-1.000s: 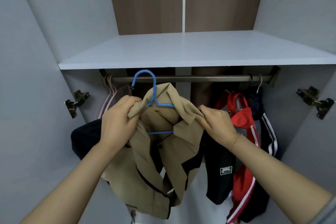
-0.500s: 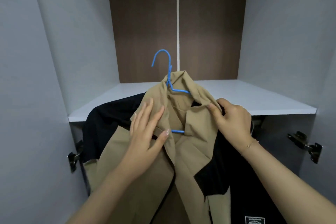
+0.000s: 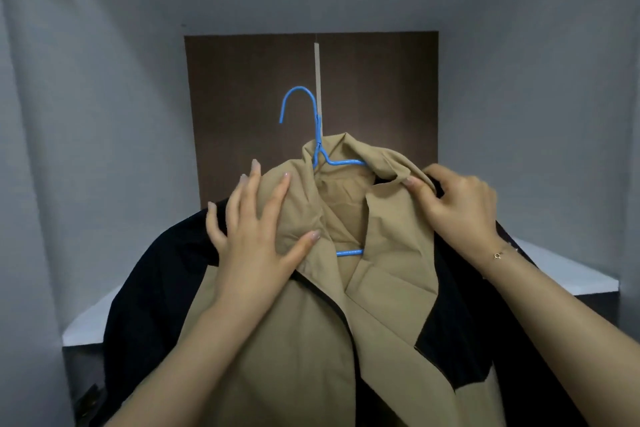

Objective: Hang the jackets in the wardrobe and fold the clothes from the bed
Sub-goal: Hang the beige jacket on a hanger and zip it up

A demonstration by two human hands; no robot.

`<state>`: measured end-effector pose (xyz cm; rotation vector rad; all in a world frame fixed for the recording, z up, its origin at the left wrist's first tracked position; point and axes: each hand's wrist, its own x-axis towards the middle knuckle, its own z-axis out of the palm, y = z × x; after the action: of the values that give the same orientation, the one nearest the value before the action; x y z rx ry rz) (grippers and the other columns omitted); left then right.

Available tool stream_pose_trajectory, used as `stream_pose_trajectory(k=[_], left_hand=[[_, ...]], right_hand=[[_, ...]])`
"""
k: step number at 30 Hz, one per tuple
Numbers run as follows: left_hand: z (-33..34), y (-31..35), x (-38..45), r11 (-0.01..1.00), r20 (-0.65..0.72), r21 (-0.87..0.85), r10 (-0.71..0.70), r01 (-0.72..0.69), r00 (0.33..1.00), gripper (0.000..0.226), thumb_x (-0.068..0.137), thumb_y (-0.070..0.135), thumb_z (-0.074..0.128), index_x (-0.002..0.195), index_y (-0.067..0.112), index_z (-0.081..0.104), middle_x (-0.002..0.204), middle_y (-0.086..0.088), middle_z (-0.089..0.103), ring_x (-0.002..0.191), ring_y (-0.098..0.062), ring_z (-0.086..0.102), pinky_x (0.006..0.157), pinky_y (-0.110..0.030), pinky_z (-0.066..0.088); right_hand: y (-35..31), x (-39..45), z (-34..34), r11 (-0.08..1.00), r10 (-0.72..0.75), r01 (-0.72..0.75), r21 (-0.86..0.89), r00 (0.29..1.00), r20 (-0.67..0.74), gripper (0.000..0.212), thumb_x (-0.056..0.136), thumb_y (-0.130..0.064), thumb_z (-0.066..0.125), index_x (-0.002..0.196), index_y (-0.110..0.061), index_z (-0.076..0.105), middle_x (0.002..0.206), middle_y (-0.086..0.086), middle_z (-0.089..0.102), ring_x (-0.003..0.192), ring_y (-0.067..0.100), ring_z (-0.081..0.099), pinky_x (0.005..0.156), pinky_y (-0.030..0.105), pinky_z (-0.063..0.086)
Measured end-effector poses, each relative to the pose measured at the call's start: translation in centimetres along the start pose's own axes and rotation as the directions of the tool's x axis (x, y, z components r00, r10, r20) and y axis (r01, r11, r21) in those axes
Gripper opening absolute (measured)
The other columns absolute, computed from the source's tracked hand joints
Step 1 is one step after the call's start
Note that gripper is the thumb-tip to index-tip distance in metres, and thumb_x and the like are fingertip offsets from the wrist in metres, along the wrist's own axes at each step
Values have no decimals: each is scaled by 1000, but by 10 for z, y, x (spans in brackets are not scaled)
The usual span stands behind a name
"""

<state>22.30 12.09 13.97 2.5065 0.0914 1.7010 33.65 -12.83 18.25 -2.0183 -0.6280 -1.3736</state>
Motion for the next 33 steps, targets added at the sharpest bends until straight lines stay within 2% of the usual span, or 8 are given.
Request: stream_pose_trajectory(k=[4, 8, 13, 17, 24, 26, 29, 33], left_hand=[[30, -8, 47, 993, -102, 113, -12, 24, 995, 68, 83, 65, 54, 143, 36, 38, 128, -3, 50, 118, -21, 40, 107, -51, 26], [63, -14, 96, 986, -73, 157, -46, 57, 996, 51, 87, 57, 57, 134, 40, 49, 111, -4, 44, 104, -24, 40, 92, -41, 29], [109, -26, 159, 992, -33, 105, -65, 68, 997, 44, 89, 56, 54, 130, 41, 49, 111, -3, 42, 108, -23, 37, 92, -40, 27], [151, -51, 184, 984, 234, 129, -150, 122, 961, 45, 90, 55, 55, 132, 41, 47, 118, -4, 42, 117, -25, 34, 97, -43, 25], [235, -78, 116, 953, 601, 244, -294, 180, 743, 57, 93, 57, 48, 145, 36, 33, 140, -10, 34, 134, -29, 29, 110, -45, 20], [240, -75, 113, 939, 699, 281, -343, 199, 628, 64, 97, 56, 37, 153, 33, 17, 159, -12, 13, 148, -27, 10, 117, -51, 3], [237, -51, 106, 949, 841, 269, -314, 163, 440, 65, 101, 56, 20, 156, 30, -1, 162, -4, -18, 149, -21, -19, 115, -55, -11], [215, -19, 95, 964, 953, 171, -214, 205, 214, 67, 99, 61, 13, 155, 30, -6, 162, 8, -14, 150, -17, -12, 117, -39, -7]], right_hand=[[26, 30, 26, 999, 0, 1, 35, 1000, -6, 42, 93, -56, 51, 77, -20, 63, 54, -1, 54, 59, 27, 54, 51, 26, 26], [47, 63, 59, 1000, -8, 8, 3, 997, 74, 40, 92, -58, 47, 82, -23, 65, 58, -4, 55, 66, 27, 58, 54, 30, 29], [72, 136, 97, 997, -46, 53, -53, 992, 114, 48, 93, -62, 42, 75, -21, 59, 61, -5, 53, 66, 26, 55, 51, 28, 26], [88, 150, 148, 994, 8, 26, -110, 955, 296, 49, 95, -61, 42, 67, -21, 47, 70, 0, 53, 75, 30, 57, 55, 31, 28], [128, 89, 229, 976, 90, 51, -211, 790, 606, 45, 97, -60, 37, 88, -21, 58, 104, 8, 68, 99, 31, 63, 67, 31, 35], [131, 81, 238, 964, 85, 103, -247, 758, 646, 47, 98, -59, 35, 95, -19, 61, 105, 8, 68, 99, 30, 63, 67, 32, 36], [135, 63, 248, 962, 109, 118, -246, 660, 743, 42, 100, -54, 34, 89, -19, 55, 106, 7, 67, 97, 29, 62, 68, 31, 37], [138, 58, 248, 974, 148, 46, -222, 612, 777, 35, 98, -48, 44, 90, -20, 63, 100, 2, 67, 85, 21, 54, 67, 30, 39]])
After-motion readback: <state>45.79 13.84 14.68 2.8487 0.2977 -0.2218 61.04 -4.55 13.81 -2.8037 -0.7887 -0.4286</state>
